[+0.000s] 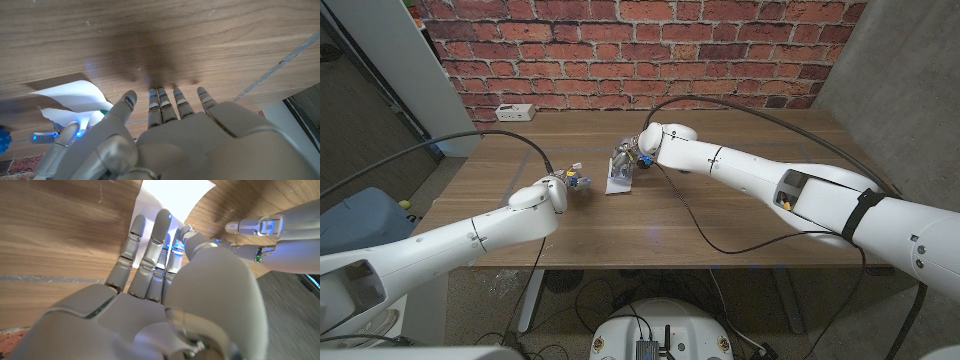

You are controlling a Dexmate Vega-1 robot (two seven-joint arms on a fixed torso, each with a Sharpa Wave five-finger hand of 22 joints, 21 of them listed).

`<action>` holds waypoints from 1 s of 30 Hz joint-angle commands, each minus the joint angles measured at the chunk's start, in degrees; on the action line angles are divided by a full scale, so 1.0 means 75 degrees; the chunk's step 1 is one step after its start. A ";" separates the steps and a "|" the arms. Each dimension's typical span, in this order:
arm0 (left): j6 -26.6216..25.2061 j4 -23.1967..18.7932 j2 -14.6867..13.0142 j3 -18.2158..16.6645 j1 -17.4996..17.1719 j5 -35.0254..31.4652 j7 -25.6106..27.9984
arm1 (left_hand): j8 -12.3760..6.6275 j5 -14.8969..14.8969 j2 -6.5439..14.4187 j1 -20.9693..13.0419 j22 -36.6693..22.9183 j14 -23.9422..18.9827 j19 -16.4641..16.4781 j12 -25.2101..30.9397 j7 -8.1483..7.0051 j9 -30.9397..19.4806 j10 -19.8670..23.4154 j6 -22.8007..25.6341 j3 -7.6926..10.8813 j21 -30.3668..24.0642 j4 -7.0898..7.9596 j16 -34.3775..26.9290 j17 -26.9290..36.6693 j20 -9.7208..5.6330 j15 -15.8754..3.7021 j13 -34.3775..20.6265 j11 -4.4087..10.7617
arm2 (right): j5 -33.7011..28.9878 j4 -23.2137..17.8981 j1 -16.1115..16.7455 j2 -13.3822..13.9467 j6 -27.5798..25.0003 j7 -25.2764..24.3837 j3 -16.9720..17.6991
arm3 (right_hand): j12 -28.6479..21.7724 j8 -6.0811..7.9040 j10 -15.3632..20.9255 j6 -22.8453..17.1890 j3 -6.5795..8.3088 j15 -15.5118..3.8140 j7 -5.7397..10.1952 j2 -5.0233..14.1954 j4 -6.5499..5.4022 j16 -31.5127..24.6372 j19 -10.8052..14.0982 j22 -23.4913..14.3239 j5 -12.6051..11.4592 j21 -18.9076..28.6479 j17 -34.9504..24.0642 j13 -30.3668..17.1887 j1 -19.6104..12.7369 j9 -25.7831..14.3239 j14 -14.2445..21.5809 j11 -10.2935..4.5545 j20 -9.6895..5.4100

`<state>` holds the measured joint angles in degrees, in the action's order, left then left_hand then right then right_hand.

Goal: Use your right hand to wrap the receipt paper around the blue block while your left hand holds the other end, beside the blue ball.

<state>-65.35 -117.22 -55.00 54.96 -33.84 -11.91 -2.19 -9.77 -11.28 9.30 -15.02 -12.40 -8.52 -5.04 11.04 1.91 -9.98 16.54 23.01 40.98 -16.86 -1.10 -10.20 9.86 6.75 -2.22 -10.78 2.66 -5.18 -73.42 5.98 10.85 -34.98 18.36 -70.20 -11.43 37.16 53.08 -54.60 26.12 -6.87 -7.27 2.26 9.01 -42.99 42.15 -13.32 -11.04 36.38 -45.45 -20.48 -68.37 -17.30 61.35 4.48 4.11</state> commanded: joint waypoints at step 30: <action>0.3520 0.0028 0.0258 -0.2627 -0.3260 -0.0578 0.4769 | -0.0044 0.0025 -0.0259 -0.0159 0.0045 -0.1074 0.0735 0.0208 -0.0794 -0.0054 0.0743 0.0651 -0.0086 -0.0296 -0.0678 -0.0164 0.0018 0.0371 0.0137 -0.0037 -0.0107 | -0.0904 0.0596 -0.0204 -0.0074 0.0907 0.1411 -0.0493 | 0.0029 -0.1091 -0.1387 0.1245 -0.2990 0.0738 -0.0127 -0.1036 -0.2236 0.0686 -0.0948 0.0288 -0.0246 0.0002 0.1099 0.0146 0.5470 0.0731 -0.1753 0.0517 0.0661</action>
<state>-51.55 -119.72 -55.71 42.37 -49.16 -12.77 17.69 -10.36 -11.29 7.41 -15.70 -11.98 -16.17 -0.09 12.54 -3.50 -10.29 22.06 28.96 40.25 -18.66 -5.62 -11.49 9.75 9.40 -0.99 -10.92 1.43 -12.35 -68.18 3.56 8.64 -31.97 26.95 -75.55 -10.83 29.34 43.11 -45.61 4.56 -1.59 -8.30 -5.23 -7.35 -38.22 35.30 -11.21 -12.49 36.77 -37.55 -19.25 -28.65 -11.81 48.71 8.12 8.91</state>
